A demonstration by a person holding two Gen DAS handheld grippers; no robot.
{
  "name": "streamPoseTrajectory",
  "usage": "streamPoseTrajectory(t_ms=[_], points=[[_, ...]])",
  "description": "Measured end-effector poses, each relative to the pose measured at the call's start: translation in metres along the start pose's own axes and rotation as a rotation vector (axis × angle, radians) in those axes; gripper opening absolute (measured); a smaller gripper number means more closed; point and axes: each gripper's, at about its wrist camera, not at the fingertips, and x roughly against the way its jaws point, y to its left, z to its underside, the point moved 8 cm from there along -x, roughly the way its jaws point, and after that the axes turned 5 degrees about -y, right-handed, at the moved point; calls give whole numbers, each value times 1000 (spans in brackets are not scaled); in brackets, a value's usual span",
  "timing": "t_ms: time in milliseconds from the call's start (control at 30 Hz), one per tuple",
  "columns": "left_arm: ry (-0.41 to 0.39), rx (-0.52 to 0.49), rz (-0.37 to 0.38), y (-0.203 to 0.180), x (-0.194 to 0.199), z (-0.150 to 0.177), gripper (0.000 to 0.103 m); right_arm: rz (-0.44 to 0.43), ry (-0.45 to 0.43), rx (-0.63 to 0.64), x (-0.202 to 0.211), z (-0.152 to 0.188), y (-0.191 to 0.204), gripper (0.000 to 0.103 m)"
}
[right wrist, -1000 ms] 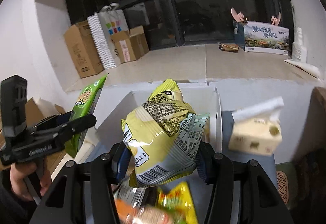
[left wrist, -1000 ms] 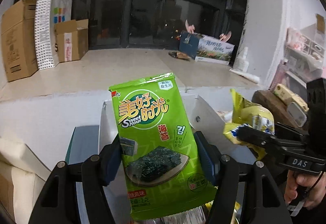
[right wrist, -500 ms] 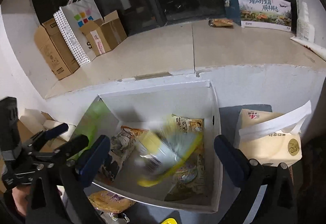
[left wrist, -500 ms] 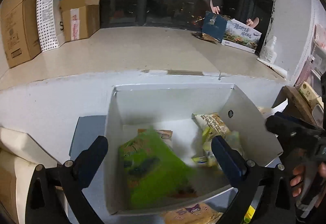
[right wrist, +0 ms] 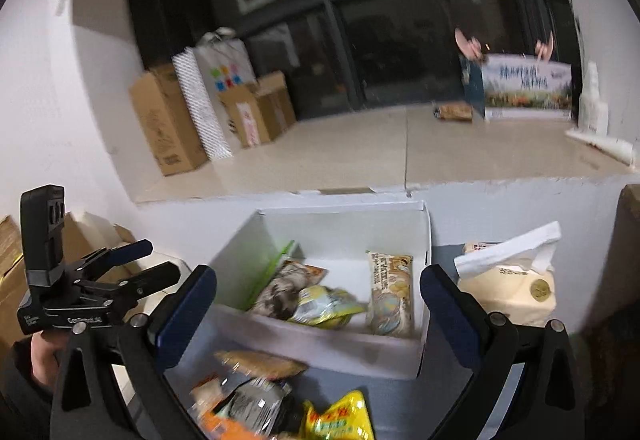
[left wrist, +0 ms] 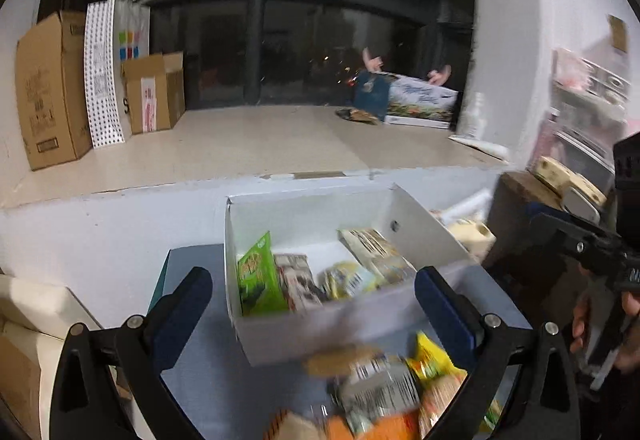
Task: Organize snacks
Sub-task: 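Carry the round bread pack with right tool while left carries grey bag into box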
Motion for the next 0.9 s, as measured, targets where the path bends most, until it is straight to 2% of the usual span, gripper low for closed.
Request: streamPoseTrajectory(t_ms=[167, 233, 367, 467, 533, 633, 900], points=[[-6, 6, 67, -24, 54, 45, 103, -35, -13, -12, 57, 46, 11, 103], [-9, 9, 52, -28, 71, 62, 103, -32, -4, -20, 73, 69, 12, 103], [-16, 42, 42, -35, 96, 97, 103, 23, 82, -41, 92, 124, 9, 103], [-1, 32, 44, -39, 103, 113, 103, 21, 135, -55, 98, 153, 11, 103], [2, 40, 23, -38, 108, 116, 103, 40, 149, -18, 96, 159, 13, 103], [-27, 65, 30, -35, 120, 111, 103, 21, 163, -13, 84, 158, 18, 103], [-58, 46, 9, -34, 138, 102, 103, 52, 342, 24, -8, 188, 28, 103]])
